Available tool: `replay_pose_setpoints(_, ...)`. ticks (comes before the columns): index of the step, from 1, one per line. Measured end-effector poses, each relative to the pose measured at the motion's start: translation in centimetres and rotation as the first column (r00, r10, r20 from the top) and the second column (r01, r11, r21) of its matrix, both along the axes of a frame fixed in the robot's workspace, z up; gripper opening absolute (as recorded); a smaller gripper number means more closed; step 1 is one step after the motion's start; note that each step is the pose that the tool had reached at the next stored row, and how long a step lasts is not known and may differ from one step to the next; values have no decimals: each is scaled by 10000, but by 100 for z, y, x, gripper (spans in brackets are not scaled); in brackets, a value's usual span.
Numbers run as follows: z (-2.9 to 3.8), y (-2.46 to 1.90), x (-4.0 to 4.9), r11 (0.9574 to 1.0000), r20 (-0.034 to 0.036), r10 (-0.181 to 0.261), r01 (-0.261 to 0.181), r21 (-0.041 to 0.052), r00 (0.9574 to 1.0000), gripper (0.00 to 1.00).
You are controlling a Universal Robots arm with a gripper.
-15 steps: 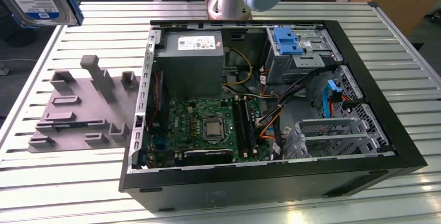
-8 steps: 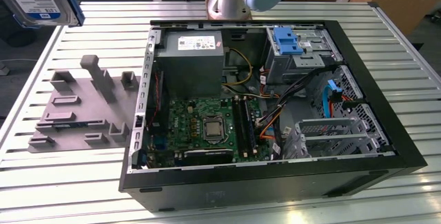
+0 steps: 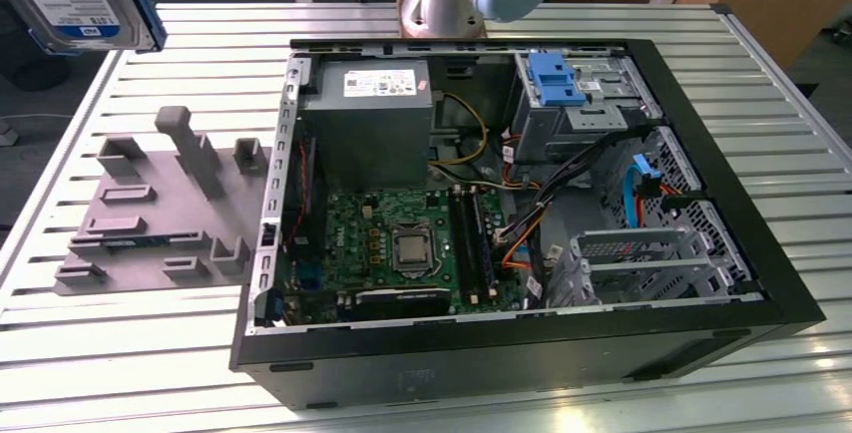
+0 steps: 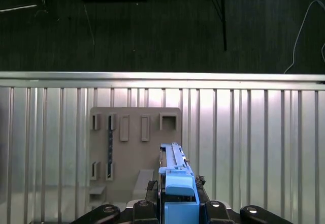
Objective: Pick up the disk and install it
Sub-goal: 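Pick up the disk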
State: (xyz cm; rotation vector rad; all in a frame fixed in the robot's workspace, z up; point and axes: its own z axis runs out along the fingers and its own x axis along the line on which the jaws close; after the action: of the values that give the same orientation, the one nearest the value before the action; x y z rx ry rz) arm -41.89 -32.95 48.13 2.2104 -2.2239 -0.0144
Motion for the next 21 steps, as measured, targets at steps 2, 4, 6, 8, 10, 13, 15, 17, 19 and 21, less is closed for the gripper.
replay_pose_setpoints(2,0,-3,11,10000,0,0,0,0,10000,36)
replay_pose_setpoints(4,0,-6,22,10000,0,1,-1,0,10000,36)
replay_pose_setpoints(6,0,-10,33,10000,1,0,0,0,10000,36)
replay_pose_setpoints(8,0,-13,43,10000,0,0,0,0,10000,36)
replay_pose_setpoints(10,0,-17,54,10000,-1,0,0,0,10000,36)
replay_pose_setpoints(13,0,-23,69,10000,0,0,0,0,10000,36)
replay_pose_setpoints(15,0,-28,80,10000,-1,0,0,0,10000,36)
replay_pose_setpoints(17,0,-33,92,10000,0,0,0,0,10000,36)
replay_pose_setpoints(19,0,-37,104,10000,-1,0,0,0,10000,36)
replay_pose_setpoints(21,0,-41,116,10000,0,0,0,0,10000,36)
